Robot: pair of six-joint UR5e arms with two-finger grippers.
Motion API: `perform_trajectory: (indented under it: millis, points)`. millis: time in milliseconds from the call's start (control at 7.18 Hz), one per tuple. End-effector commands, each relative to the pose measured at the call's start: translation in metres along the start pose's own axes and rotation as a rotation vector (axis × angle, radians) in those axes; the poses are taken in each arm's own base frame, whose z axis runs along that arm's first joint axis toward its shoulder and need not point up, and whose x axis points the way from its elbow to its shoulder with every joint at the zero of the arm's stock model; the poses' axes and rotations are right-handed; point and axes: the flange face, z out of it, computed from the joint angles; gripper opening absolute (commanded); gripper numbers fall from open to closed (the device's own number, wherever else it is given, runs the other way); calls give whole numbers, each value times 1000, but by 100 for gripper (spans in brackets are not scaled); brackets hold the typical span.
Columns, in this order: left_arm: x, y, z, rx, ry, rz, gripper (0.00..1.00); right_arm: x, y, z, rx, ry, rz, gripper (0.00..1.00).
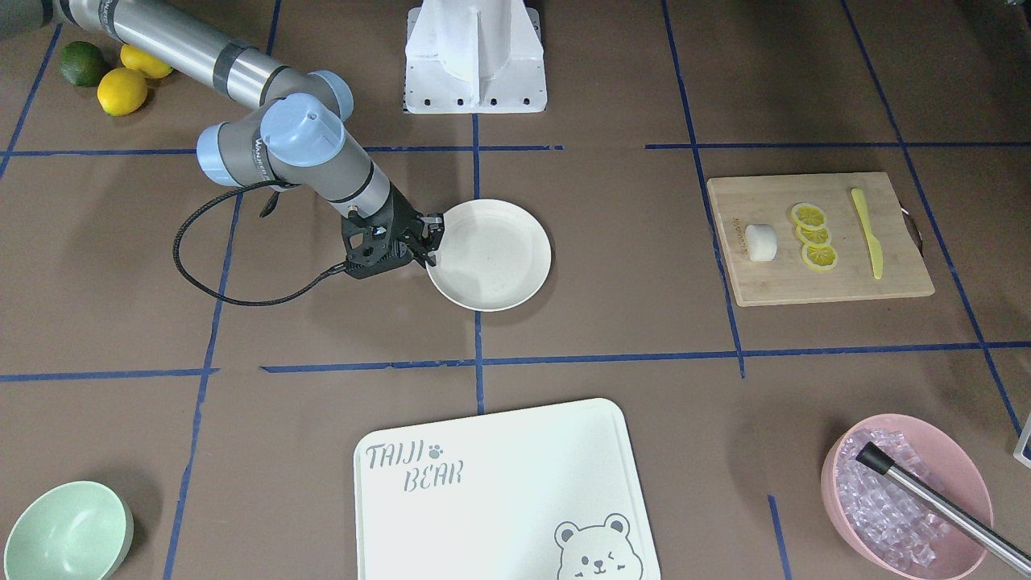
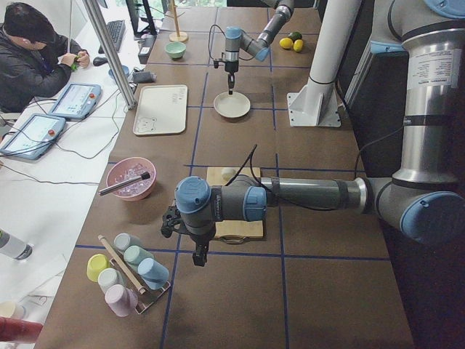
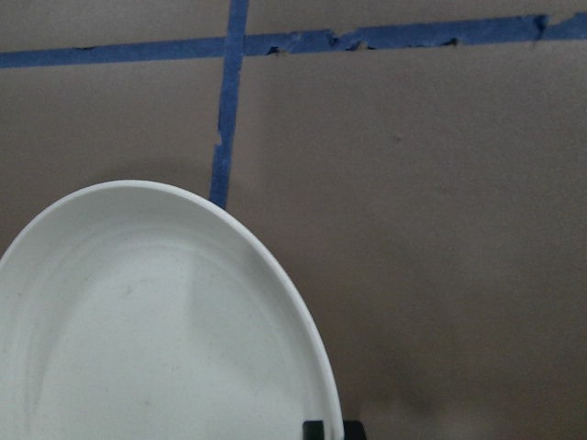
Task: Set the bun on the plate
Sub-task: 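Slide the white plate with the right gripper toward the table center, then release the plate and withdraw the right arm out of view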
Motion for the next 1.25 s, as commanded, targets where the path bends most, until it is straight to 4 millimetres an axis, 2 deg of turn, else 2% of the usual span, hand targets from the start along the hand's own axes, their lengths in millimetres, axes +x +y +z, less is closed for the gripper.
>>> perform_trajectory:
  millis: [0,279,418,557,697,836,975,1115]
  points:
    - [0,0,0,1,0,-1,100,-6,0,1,-4,5,18,100]
    - [-1,1,0,1,-2,-1,100,16,-31,-23,-27,102,89,100]
    - [-2,2,2,-2,-1,1,100,40,-51,-38,-52,152,132,100]
    - [-2,4,4,-3,-1,3,100,79,-83,-66,-61,214,120,100]
    - [1,3,5,-6,-1,9,100,122,-110,-95,-86,275,43,100]
    - [5,2,8,-11,0,19,100,169,-127,-126,-91,319,-41,100]
    - [11,0,15,-27,0,33,100,240,-124,-161,-110,342,-126,100]
    - [15,-1,20,-40,-6,35,100,313,-126,-202,-111,356,-132,100]
